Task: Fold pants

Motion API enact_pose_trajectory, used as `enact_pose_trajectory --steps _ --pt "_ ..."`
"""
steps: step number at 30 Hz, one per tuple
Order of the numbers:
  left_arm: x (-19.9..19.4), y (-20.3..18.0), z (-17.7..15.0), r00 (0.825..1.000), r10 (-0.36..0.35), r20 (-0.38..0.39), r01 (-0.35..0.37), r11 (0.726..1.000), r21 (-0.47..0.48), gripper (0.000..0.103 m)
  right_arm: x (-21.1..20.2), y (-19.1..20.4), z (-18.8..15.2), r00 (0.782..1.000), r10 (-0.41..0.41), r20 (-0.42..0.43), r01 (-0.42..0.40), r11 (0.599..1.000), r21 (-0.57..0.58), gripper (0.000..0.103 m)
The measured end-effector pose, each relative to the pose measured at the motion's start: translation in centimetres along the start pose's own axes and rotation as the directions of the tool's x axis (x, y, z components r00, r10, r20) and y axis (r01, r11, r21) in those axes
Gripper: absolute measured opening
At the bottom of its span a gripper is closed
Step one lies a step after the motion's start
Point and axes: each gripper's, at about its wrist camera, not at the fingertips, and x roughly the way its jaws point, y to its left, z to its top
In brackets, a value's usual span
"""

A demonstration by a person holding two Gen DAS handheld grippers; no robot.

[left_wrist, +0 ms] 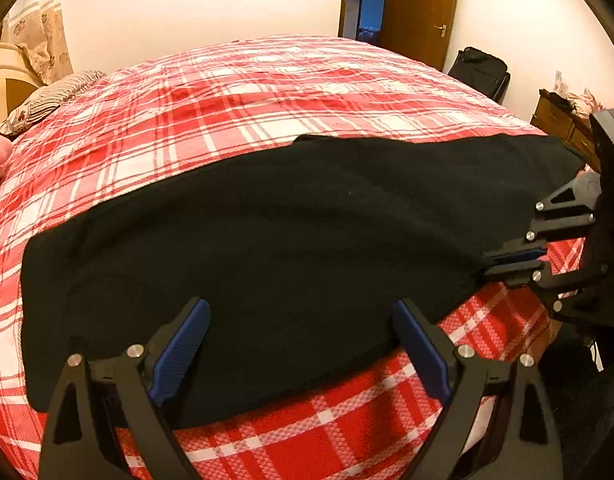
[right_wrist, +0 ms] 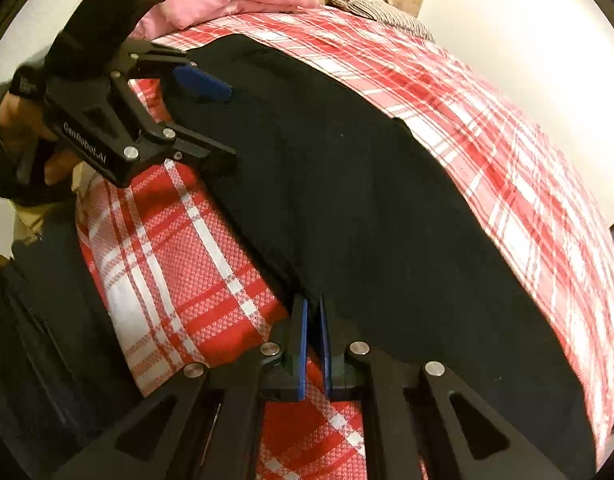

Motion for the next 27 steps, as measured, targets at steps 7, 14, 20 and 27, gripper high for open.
enact_pose_trajectory --steps 7,14,20,27 --pt "0.6 -0.1 0.2 1.000 0.026 -0.011 -0.026 1.000 -0.003 0.095 -2.5 -2.4 0.1 0.997 0.020 0.078 -0.029 0.992 0.123 0.028" --pt "0.9 -0.3 0.1 0.998 0.053 -0.020 -0.053 0.999 0.012 0.095 -1.2 -6.1 -1.0 0.998 0.049 0.051 -0.063 0.946 0.318 0.028" --pt "1.1 -0.5 -0.1 0.998 0.062 -0.020 -0.062 0.998 0.025 0.099 -0.3 -7.1 -2.8 0.998 0.044 0.036 -0.054 0.933 0.355 0.028" --pt "-0.9 -1.4 1.1 0.998 0.064 0.030 -0.064 0.998 0.008 0.099 -2.1 -8.0 -3.6 0.999 0.006 0.036 -0.020 0.922 0.386 0.032"
